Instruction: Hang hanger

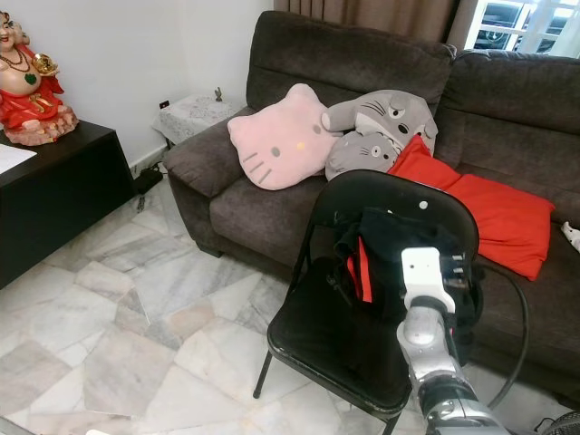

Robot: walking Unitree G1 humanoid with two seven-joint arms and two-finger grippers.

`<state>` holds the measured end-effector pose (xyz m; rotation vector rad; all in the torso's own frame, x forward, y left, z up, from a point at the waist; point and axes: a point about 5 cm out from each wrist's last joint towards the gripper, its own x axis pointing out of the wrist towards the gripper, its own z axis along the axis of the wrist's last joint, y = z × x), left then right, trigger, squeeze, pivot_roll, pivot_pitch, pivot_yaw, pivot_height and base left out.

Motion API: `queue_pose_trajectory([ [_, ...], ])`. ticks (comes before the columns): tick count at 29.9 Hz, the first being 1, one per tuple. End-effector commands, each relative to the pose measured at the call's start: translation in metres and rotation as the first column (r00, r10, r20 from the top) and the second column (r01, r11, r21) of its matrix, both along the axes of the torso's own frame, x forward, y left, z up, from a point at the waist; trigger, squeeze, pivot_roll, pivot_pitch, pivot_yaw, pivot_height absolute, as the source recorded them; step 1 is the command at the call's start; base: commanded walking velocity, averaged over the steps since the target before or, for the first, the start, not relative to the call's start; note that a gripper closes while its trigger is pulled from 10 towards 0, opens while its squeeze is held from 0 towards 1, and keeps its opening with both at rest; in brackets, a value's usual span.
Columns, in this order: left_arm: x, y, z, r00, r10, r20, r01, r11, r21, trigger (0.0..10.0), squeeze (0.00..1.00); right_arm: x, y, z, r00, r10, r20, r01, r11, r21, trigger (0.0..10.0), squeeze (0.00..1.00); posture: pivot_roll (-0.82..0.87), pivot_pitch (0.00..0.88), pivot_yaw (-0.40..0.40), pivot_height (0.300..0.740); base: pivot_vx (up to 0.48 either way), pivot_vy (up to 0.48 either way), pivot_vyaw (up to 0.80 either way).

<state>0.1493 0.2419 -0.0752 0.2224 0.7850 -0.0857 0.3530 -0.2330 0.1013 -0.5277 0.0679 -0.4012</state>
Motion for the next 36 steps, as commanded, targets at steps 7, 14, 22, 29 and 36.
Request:
queue_pose_trajectory([
  [7, -0.004, -0.001, -0.003, 1.0, 0.003, -0.024, -0.003, 1.0, 0.0, 10.0, 0.0, 0.001, 0.003, -0.008, 0.994, 0.032, -0.105, -0.032, 0.999, 0.009, 10.0, 0.0, 0.05, 0.0, 0.012, 0.74, 0.0, 0.0, 0.0],
  [14, -0.004, -0.002, -0.003, 1.0, 0.003, -0.025, -0.003, 1.0, 0.0, 10.0, 0.0, 0.006, 0.002, 0.015, 0.997, 0.023, 0.071, -0.018, 0.997, -0.073, 10.0, 0.0, 0.05, 0.0, 0.01, 0.74, 0.0, 0.0, 0.0],
  [22, -0.005, -0.003, -0.004, 1.0, 0.004, -0.028, -0.004, 1.0, -0.003, 10.0, 0.0, 0.003, 0.003, 0.007, 0.999, 0.015, 0.034, -0.013, 0.997, -0.072, 10.0, 0.0, 0.05, 0.0, 0.009, 0.74, 0.0, 0.0, 0.0],
  [29, -0.005, -0.003, -0.004, 1.0, 0.005, -0.03, -0.005, 1.0, -0.002, 10.0, 0.0, -0.002, -0.006, -0.004, 0.998, -0.054, -0.014, 0.055, 0.994, 0.095, 10.0, 0.0, 0.05, 0.0, 0.009, 0.74, 0.0, 0.0, 0.0],
  [36, -0.006, -0.002, -0.004, 1.0, 0.006, -0.031, -0.007, 1.0, -0.001, 10.0, 0.0, 0.001, -0.005, 0.002, 0.999, -0.024, 0.021, 0.022, 0.997, 0.075, 0.0, 0.0, 0.05, 0.0, 0.009, 0.74, 0.0, 0.0, 0.0],
])
